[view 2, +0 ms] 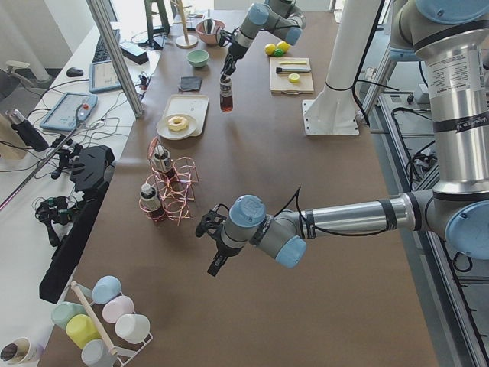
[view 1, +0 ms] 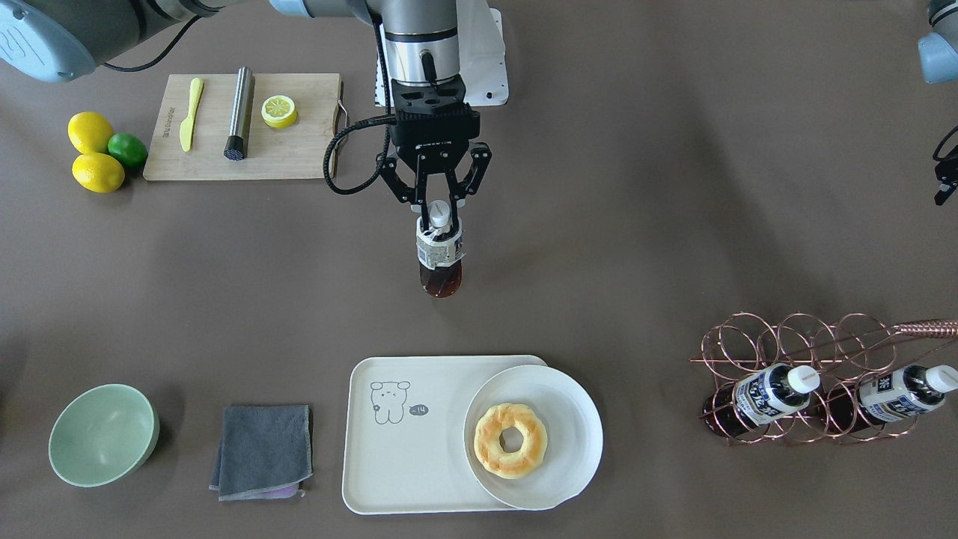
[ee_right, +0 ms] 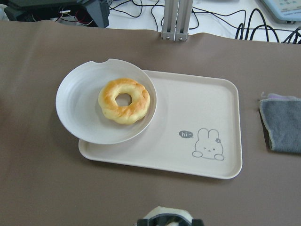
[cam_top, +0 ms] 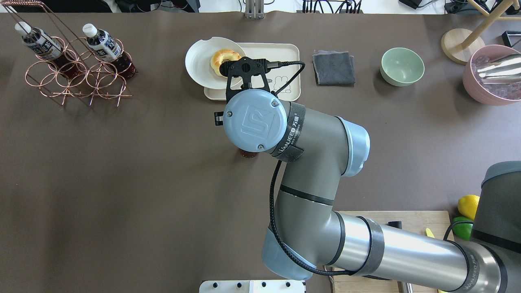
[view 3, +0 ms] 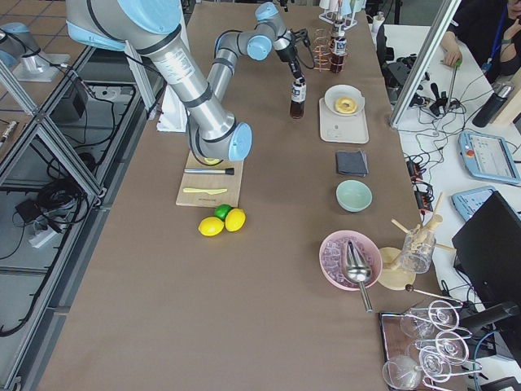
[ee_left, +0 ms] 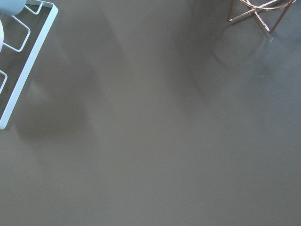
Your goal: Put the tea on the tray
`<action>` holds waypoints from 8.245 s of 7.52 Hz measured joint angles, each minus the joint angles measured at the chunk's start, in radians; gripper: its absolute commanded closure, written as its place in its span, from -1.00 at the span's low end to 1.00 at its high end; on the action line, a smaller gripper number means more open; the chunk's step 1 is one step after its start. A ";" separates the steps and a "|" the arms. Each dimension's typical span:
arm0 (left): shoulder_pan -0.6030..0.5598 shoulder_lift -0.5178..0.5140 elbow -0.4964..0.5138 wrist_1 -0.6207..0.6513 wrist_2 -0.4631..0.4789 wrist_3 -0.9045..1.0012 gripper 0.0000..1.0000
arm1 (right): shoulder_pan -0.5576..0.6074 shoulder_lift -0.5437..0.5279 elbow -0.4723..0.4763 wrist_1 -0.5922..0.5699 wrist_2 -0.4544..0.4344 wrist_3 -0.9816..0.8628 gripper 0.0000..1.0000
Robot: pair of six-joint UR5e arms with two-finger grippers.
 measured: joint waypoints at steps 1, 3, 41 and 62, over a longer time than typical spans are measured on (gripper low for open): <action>-0.001 0.001 -0.001 -0.003 0.000 -0.001 -1.00 | 0.059 0.001 -0.005 0.001 0.032 -0.042 1.00; -0.001 0.013 -0.004 -0.029 -0.001 -0.002 -1.00 | 0.183 0.023 -0.063 0.010 0.099 -0.109 1.00; -0.088 -0.101 -0.034 0.444 -0.213 0.050 -1.00 | 0.987 -1.007 -0.009 0.024 0.758 -1.073 -1.00; -0.224 -0.101 -0.074 0.799 -0.095 0.339 -1.00 | 0.987 -1.013 -0.013 0.097 0.865 -1.075 -1.00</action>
